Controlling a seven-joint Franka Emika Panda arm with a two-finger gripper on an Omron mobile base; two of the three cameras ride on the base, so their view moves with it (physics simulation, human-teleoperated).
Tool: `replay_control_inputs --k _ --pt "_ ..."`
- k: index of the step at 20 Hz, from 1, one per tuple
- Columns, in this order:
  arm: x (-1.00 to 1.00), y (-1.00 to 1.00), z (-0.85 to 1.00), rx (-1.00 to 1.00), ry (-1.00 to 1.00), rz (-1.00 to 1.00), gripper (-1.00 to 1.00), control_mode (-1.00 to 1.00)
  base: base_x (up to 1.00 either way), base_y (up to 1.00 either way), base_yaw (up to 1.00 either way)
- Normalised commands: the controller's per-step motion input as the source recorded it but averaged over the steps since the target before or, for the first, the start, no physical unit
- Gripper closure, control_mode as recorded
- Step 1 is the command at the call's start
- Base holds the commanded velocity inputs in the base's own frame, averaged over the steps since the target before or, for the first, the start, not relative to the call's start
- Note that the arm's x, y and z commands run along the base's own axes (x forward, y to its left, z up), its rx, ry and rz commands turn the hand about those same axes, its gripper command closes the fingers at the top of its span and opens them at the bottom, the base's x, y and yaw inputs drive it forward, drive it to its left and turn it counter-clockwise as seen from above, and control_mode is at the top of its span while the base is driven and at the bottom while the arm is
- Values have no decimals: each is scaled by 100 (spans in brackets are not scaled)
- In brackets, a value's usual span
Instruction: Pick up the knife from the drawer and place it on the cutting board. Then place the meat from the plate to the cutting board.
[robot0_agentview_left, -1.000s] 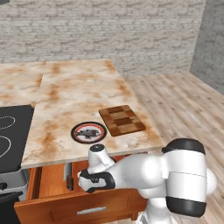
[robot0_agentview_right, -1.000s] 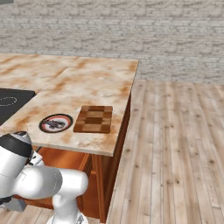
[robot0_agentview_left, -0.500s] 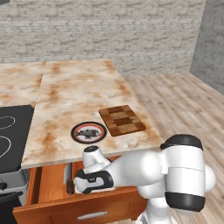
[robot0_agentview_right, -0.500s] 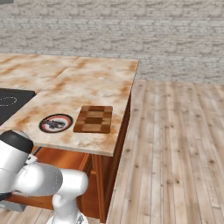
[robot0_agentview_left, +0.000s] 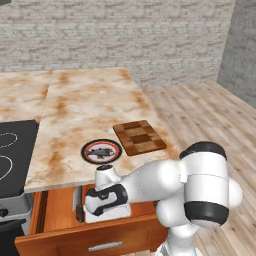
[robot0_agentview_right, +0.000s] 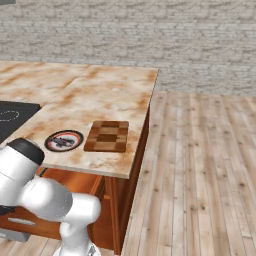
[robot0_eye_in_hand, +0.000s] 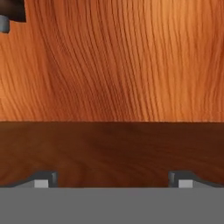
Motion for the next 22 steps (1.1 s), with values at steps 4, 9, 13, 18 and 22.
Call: replay_control_inputs --k 4,9,13,18,22 --pt "-72 18 -37 0 32 0 -100 -100 0 0 0" --pt "-94 23 -34 0 26 1 -100 -100 0 0 0" --pt "-71 13 -18 0 11 1 -100 -100 0 0 0" --pt "-55 7 7 -5 -27 0 -100 -100 0 0 0" --pt "-76 0 37 -13 -58 0 -100 -100 0 0 0"
